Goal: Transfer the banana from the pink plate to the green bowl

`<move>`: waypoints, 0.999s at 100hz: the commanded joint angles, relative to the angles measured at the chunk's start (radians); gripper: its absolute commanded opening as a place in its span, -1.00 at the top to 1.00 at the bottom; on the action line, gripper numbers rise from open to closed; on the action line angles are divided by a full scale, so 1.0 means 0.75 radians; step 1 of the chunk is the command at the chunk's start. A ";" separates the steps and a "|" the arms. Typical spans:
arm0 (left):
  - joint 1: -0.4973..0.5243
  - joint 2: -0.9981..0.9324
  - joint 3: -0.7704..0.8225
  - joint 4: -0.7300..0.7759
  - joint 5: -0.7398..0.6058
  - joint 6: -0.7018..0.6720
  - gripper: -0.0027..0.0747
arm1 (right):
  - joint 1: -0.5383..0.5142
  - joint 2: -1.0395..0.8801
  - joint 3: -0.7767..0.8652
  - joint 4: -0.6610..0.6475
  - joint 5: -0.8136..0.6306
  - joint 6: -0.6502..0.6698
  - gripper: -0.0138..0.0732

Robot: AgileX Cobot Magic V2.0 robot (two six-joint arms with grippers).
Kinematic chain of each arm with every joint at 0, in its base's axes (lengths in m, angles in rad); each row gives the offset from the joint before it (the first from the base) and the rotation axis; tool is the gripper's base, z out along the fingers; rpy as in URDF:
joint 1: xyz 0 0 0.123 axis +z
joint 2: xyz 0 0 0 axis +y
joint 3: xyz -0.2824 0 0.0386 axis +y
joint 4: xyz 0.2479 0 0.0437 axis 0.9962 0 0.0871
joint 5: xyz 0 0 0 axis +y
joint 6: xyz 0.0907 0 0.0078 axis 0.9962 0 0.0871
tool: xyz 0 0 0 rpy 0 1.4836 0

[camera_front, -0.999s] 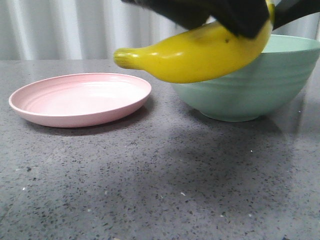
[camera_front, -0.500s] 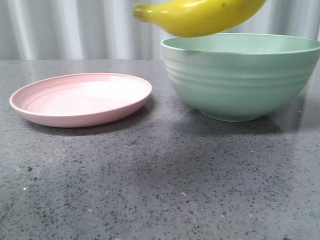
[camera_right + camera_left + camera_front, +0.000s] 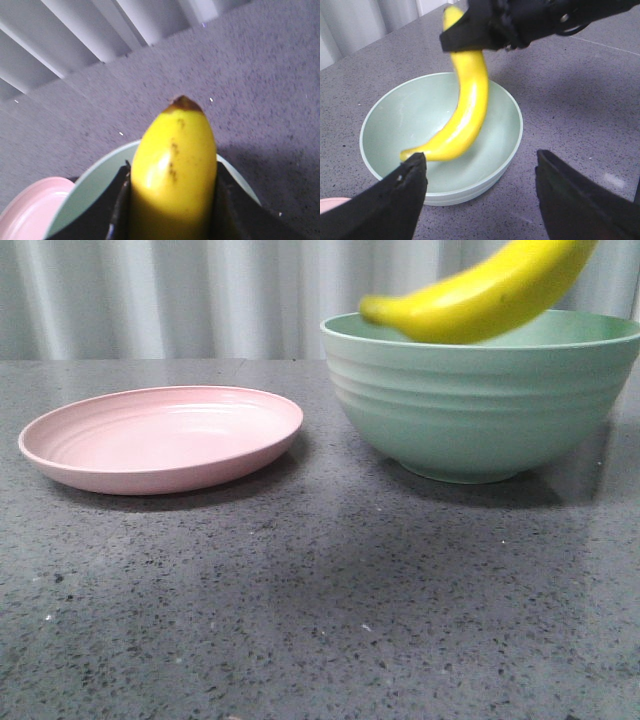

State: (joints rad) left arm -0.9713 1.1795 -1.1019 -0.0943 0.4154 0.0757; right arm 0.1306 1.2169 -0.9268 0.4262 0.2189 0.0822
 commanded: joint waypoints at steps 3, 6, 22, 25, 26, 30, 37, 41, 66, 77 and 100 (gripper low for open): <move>0.003 -0.034 -0.047 -0.027 -0.088 -0.003 -0.18 | -0.008 0.021 -0.043 -0.010 -0.103 -0.013 0.65; 0.003 -0.034 -0.047 -0.030 -0.088 -0.003 -0.18 | -0.008 0.027 -0.043 -0.013 -0.103 -0.014 0.65; 0.003 -0.034 -0.047 -0.035 -0.088 -0.003 -0.18 | -0.008 0.027 -0.043 -0.071 -0.103 -0.019 0.33; 0.003 -0.034 -0.047 -0.039 -0.088 -0.003 -0.18 | -0.008 0.027 -0.043 -0.072 -0.101 -0.029 0.24; 0.003 -0.034 -0.047 -0.039 -0.088 -0.003 -0.18 | -0.008 0.027 -0.043 -0.072 -0.101 -0.029 0.21; 0.003 -0.034 -0.047 -0.039 -0.088 -0.003 -0.18 | -0.008 0.027 -0.043 -0.072 -0.101 -0.038 0.07; 0.003 -0.034 -0.047 -0.052 -0.088 -0.003 -0.18 | -0.008 0.027 -0.043 -0.072 -0.099 -0.043 -0.13; 0.003 -0.034 -0.047 -0.055 -0.088 -0.003 -0.18 | -0.008 0.027 -0.043 -0.072 -0.099 -0.043 -0.22; 0.003 -0.034 -0.047 -0.064 -0.090 -0.003 -0.18 | -0.008 0.025 -0.043 -0.073 -0.132 -0.046 -0.33; 0.003 -0.034 -0.047 -0.064 -0.090 -0.003 -0.16 | -0.008 0.016 -0.043 -0.094 -0.125 -0.046 -0.33; 0.003 -0.048 -0.047 -0.064 -0.097 -0.003 0.18 | -0.008 -0.055 -0.043 -0.230 -0.097 -0.048 -0.31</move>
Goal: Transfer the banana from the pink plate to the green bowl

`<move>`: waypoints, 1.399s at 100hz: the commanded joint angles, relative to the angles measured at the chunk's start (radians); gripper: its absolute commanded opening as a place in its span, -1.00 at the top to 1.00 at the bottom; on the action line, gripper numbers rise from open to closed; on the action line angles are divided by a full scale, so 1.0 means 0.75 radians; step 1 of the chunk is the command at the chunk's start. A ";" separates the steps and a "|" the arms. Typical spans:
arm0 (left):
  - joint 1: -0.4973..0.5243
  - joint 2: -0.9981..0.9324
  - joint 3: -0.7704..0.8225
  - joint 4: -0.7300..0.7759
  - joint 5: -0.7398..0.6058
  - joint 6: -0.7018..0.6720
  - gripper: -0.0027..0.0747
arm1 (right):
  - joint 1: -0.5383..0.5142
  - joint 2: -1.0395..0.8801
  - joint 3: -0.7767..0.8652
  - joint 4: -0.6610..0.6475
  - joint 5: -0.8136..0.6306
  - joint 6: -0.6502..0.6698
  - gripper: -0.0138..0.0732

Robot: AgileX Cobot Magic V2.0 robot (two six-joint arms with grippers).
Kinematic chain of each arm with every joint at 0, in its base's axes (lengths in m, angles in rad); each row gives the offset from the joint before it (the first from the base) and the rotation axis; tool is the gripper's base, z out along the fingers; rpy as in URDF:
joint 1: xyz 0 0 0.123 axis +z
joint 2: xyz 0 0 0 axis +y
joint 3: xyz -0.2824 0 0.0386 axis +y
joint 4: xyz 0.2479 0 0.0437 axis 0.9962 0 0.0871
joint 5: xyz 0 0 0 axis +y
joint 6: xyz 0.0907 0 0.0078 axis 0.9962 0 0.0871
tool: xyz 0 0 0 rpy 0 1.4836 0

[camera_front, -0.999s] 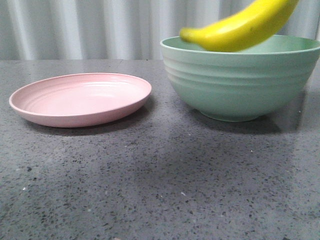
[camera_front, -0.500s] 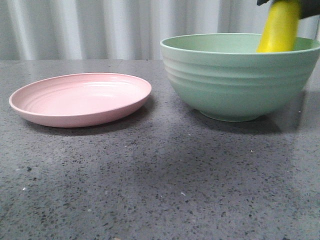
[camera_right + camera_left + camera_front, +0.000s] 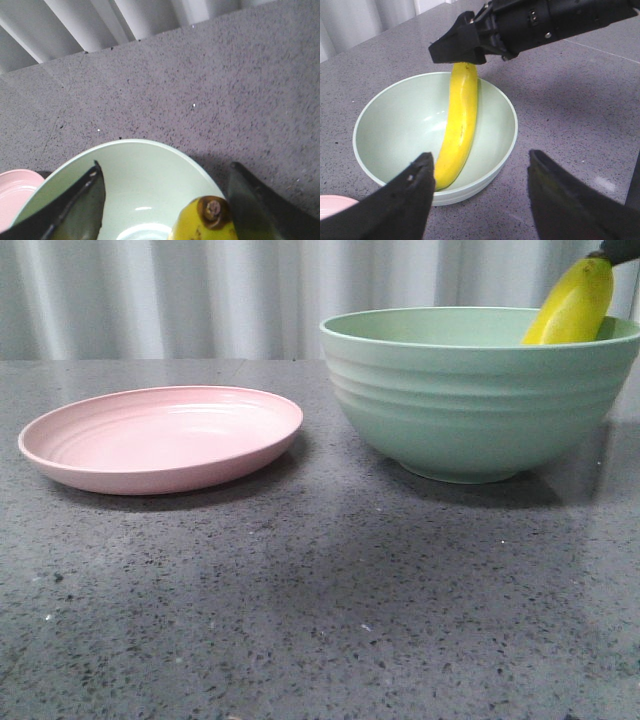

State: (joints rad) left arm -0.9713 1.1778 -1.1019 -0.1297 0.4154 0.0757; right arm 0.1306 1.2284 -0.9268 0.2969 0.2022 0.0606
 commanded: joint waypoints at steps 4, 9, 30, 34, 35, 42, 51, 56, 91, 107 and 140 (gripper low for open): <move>0.003 -0.049 -0.047 -0.017 -0.112 -0.003 0.29 | -0.008 -0.088 -0.043 -0.085 -0.072 -0.019 -0.24; 0.003 -0.061 -0.047 -0.017 -0.125 -0.003 0.43 | -0.008 -0.111 -0.043 -0.108 -0.066 -0.019 -0.10; 0.003 -0.122 -0.002 -0.006 -0.211 -0.003 0.98 | -0.008 -0.212 -0.043 -0.132 0.020 -0.019 0.76; 0.003 -0.138 0.020 -0.006 -0.232 -0.003 0.98 | -0.008 -0.231 -0.040 -0.132 0.038 -0.019 0.84; 0.003 -0.143 0.028 -0.006 -0.236 -0.003 0.98 | -0.008 -0.234 -0.040 -0.132 0.047 -0.019 0.84; 0.003 -0.176 0.071 -0.006 -0.268 -0.003 0.98 | -0.008 -0.264 -0.037 -0.134 0.103 -0.020 0.84; 0.003 -0.228 0.133 -0.006 -0.313 -0.003 0.98 | -0.008 -0.311 -0.010 -0.134 0.140 -0.046 0.84; 0.003 -0.259 0.184 -0.006 -0.345 -0.003 0.98 | -0.008 -0.345 0.018 -0.134 0.137 -0.066 0.84; 0.003 -0.546 0.521 -0.036 -0.593 -0.005 0.98 | -0.006 -0.693 0.274 -0.134 0.116 -0.155 0.84; 0.003 -0.675 0.696 -0.021 -0.751 -0.002 0.98 | -0.006 -0.909 0.426 -0.162 0.006 -0.157 0.84; 0.003 -0.828 0.988 -0.021 -0.966 -0.002 0.98 | -0.006 -1.303 0.683 -0.249 -0.051 -0.157 0.84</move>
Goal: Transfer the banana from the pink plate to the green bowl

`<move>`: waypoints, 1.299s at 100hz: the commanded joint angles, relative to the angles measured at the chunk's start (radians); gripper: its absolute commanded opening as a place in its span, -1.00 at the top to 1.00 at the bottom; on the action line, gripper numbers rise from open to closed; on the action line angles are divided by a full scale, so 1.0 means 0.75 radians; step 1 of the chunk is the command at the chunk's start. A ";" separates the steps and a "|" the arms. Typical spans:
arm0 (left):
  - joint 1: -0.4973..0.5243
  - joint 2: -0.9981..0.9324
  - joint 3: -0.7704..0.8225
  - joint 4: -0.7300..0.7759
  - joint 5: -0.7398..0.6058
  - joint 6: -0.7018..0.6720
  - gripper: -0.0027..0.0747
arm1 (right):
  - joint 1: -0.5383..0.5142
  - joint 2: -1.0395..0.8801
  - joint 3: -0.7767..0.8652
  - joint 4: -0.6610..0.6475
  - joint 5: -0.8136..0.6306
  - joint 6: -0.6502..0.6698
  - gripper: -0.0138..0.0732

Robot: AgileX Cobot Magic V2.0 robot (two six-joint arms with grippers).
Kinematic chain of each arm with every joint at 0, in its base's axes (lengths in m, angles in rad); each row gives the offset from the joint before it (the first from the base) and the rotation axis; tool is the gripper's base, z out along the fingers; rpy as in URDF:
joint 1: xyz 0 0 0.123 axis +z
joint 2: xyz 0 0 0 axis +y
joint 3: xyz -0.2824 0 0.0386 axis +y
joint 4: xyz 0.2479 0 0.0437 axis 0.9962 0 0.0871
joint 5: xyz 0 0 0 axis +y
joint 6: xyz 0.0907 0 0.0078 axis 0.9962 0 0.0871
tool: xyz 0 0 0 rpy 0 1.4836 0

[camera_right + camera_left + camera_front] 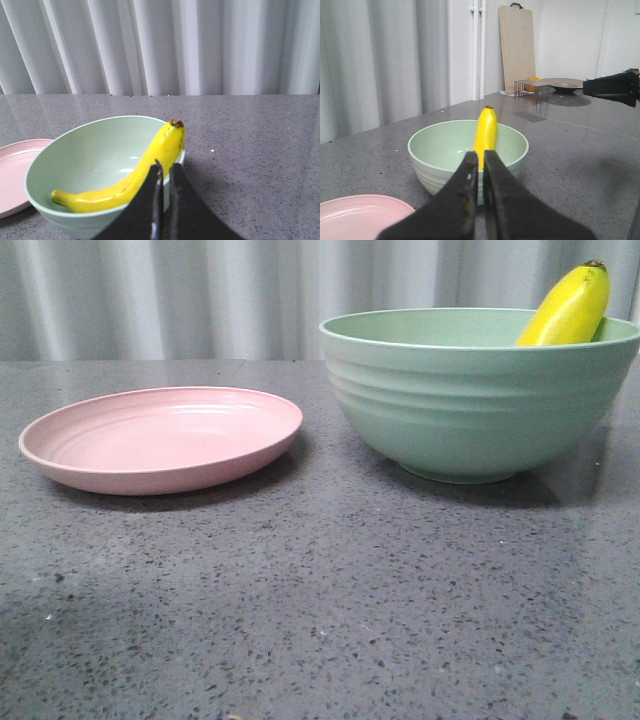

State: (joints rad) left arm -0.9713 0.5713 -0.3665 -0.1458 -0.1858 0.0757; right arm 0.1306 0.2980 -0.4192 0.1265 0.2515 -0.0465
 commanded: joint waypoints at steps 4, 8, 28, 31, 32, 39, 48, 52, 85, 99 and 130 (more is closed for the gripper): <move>0.003 -0.022 0.029 0.000 -0.201 -0.002 0.98 | -0.006 -0.099 0.023 -0.022 -0.117 -0.014 0.84; 0.003 -0.024 0.053 0.000 -0.244 -0.002 0.98 | -0.006 -0.125 0.040 -0.022 -0.117 -0.014 0.84; 0.003 -0.024 0.128 0.000 -0.371 -0.002 0.98 | -0.006 -0.199 0.080 -0.027 -0.108 -0.014 0.84; 0.003 -0.024 0.130 0.000 -0.369 -0.002 0.98 | -0.006 -0.199 0.082 -0.027 -0.100 -0.014 0.84; 0.003 -0.024 0.130 0.000 -0.368 -0.002 0.98 | -0.006 -0.199 0.082 -0.027 -0.097 -0.014 0.84; 0.003 -0.024 0.130 0.000 -0.366 -0.002 0.98 | -0.006 -0.199 0.082 -0.027 -0.061 -0.014 0.84; 0.003 -0.024 0.130 0.000 -0.365 -0.002 0.98 | -0.006 -0.199 0.082 -0.027 -0.047 -0.014 0.84; 0.003 -0.024 0.130 0.000 -0.363 -0.002 0.98 | -0.006 -0.199 0.082 -0.027 -0.047 -0.014 0.84; 0.003 -0.024 0.130 0.000 -0.363 -0.002 0.98 | -0.006 -0.199 0.082 -0.027 -0.047 -0.014 0.84; 0.003 -0.024 0.130 0.000 -0.363 -0.002 0.98 | -0.006 -0.199 0.082 -0.027 -0.047 -0.014 0.84; 0.085 -0.025 0.194 -0.005 -0.402 -0.002 0.98 | -0.006 -0.199 0.082 -0.027 -0.047 -0.014 0.84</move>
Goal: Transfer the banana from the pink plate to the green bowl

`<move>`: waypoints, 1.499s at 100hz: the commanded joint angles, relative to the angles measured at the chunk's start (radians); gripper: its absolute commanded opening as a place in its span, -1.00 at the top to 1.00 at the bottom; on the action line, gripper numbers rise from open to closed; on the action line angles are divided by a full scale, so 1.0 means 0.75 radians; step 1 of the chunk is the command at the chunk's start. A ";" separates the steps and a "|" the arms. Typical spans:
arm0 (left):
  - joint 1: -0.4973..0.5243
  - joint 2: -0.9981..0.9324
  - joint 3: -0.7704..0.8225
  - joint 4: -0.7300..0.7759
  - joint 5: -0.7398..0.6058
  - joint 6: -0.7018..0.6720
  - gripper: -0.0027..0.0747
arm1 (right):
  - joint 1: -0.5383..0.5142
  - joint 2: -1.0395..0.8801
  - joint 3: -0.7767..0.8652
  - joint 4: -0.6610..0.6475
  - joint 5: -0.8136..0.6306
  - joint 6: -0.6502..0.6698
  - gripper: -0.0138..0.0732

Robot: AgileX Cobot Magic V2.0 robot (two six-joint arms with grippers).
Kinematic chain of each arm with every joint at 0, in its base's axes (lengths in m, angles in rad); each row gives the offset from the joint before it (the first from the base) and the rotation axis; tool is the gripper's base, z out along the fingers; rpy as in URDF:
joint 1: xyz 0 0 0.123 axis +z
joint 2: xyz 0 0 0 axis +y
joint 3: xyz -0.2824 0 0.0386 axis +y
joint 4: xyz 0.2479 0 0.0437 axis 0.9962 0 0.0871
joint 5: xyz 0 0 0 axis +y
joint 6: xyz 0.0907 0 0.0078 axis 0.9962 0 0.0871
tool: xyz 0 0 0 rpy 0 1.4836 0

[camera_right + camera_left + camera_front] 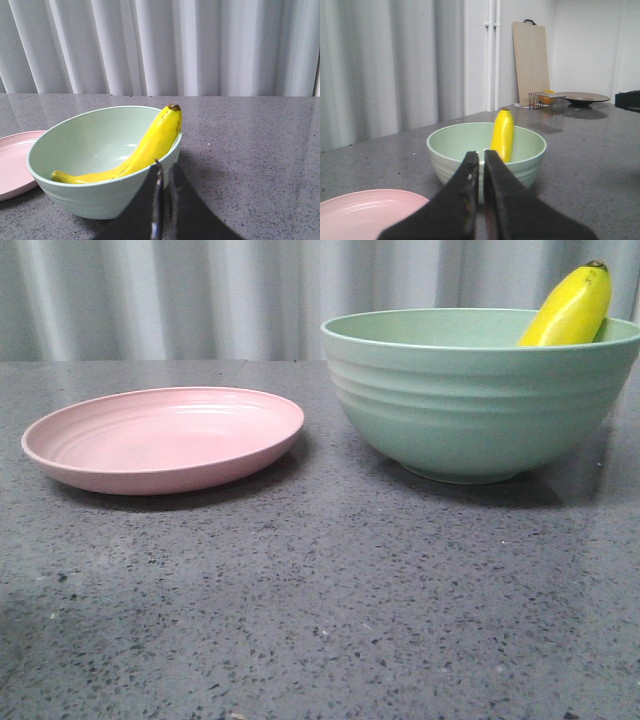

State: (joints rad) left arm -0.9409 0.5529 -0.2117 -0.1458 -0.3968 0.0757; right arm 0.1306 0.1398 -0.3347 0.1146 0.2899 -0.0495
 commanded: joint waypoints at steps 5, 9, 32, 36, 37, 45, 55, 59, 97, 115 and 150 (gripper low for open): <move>0.087 -0.003 0.010 -0.005 -0.124 -0.002 0.98 | -0.006 0.012 -0.031 -0.011 -0.098 -0.010 0.84; 0.118 -0.004 0.032 -0.005 -0.124 -0.002 0.98 | -0.006 0.012 -0.031 -0.011 -0.098 -0.010 0.84; 0.287 -0.124 0.167 -0.005 -0.124 -0.002 0.98 | -0.006 0.012 -0.031 -0.011 -0.098 -0.010 0.84; 0.339 -0.147 0.189 -0.005 -0.124 -0.002 0.98 | -0.006 0.012 -0.031 -0.011 -0.098 -0.010 0.84; 0.358 -0.151 0.193 -0.005 -0.124 -0.002 0.98 | -0.006 0.012 -0.031 -0.011 -0.098 -0.010 0.84; 0.469 -0.197 0.241 -0.005 -0.122 -0.002 0.98 | -0.006 0.012 -0.031 -0.011 -0.098 -0.010 0.84; 0.619 -0.271 0.297 -0.005 -0.122 -0.002 0.98 | -0.006 0.012 -0.031 -0.011 -0.098 -0.010 0.84; 0.681 -0.301 0.301 -0.005 -0.080 -0.002 0.98 | -0.006 0.012 -0.031 -0.011 -0.098 -0.010 0.84; 1.132 -0.644 0.298 0.081 0.331 -0.002 0.98 | -0.006 0.012 -0.031 -0.011 -0.098 -0.010 0.84; 1.227 -0.777 0.300 0.081 0.617 -0.002 0.98 | -0.006 0.012 -0.031 -0.011 -0.098 -0.010 0.84; 1.241 -0.777 0.300 0.079 0.875 -0.002 0.98 | -0.006 0.012 -0.031 -0.011 -0.098 -0.010 0.84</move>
State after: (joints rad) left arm -0.0139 -0.0043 0.0033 -0.0857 0.3218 0.0757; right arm 0.1306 0.1398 -0.3347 0.1142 0.2924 -0.0495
